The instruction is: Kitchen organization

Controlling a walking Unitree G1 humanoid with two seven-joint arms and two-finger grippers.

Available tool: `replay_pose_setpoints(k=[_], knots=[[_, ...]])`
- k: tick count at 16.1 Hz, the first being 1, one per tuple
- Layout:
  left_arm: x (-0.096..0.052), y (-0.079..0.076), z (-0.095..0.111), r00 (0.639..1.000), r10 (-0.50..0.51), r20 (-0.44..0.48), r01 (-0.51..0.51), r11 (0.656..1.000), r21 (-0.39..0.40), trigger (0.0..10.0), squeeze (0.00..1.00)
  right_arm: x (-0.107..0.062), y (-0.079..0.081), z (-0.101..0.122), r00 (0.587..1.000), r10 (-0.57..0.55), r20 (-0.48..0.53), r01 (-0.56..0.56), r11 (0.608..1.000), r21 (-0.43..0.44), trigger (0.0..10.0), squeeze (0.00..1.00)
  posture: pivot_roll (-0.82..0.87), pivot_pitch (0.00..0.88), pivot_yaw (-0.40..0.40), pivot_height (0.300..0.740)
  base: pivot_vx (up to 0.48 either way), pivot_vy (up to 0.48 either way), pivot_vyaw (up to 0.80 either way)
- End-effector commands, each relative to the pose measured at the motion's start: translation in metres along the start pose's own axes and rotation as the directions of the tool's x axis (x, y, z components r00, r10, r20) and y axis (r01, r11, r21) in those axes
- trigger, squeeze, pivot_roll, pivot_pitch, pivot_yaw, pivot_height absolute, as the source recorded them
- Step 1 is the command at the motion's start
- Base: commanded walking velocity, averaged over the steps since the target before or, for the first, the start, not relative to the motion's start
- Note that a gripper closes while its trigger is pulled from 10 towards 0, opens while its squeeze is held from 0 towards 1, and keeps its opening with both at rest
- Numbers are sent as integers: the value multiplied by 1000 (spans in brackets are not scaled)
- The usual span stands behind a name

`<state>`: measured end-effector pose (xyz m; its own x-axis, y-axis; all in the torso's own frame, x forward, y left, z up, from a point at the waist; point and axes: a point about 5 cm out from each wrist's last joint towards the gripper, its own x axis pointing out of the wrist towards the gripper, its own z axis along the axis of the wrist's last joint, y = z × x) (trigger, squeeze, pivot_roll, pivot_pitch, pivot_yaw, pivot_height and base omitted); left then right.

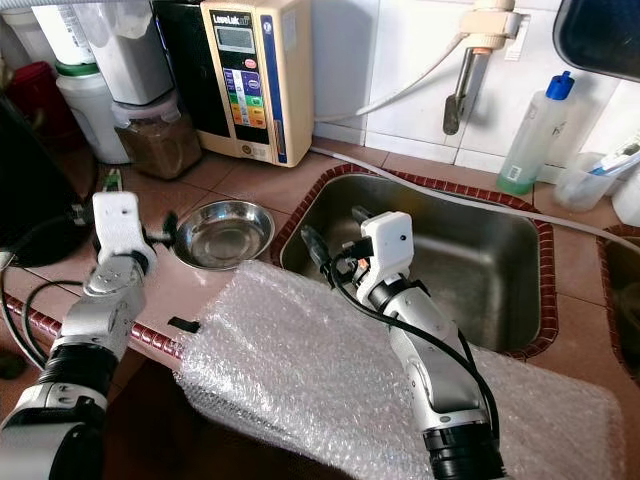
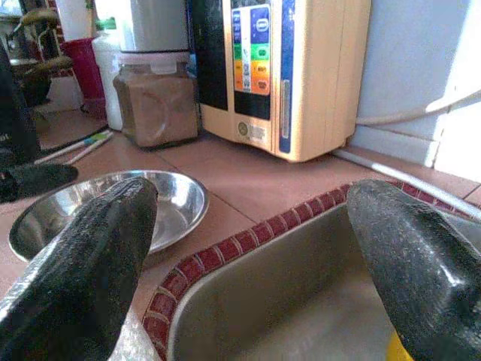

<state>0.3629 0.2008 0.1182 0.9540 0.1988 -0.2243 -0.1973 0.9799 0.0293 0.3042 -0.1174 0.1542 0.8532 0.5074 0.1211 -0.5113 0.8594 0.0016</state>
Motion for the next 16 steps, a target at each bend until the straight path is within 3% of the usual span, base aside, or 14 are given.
replay_pose_setpoints(k=[1,6,7,8,12,16], knots=[[3,-2,5,1000,-19,-11,18,999,-28,10000,0,0,7,4,999,43,3,-43,999,-12,10000,0,-64,4,63,740,0,0,0],[5,-15,0,992,-103,-72,100,994,-37,10000,0,-3,21,2,986,167,-21,-167,986,-6,10000,0,-73,0,67,740,0,0,0],[5,-18,-3,987,-125,-100,121,992,-44,3020,0,-4,22,1,986,167,-27,-167,986,-6,10000,0,-73,0,67,740,0,0,0],[4,-20,-7,981,-147,-127,142,989,-50,0,0,-4,21,0,987,160,-34,-160,987,-6,10000,0,-75,0,68,740,0,0,0],[3,-23,-14,964,-204,-172,194,978,-72,0,0,-4,22,-1,983,175,-49,-176,984,-18,10000,0,-76,0,69,740,0,0,0],[3,-18,-14,968,-187,-169,176,981,-77,0,0,-3,21,-1,982,179,-55,-181,983,-26,10000,0,-69,0,66,740,0,0,0]])
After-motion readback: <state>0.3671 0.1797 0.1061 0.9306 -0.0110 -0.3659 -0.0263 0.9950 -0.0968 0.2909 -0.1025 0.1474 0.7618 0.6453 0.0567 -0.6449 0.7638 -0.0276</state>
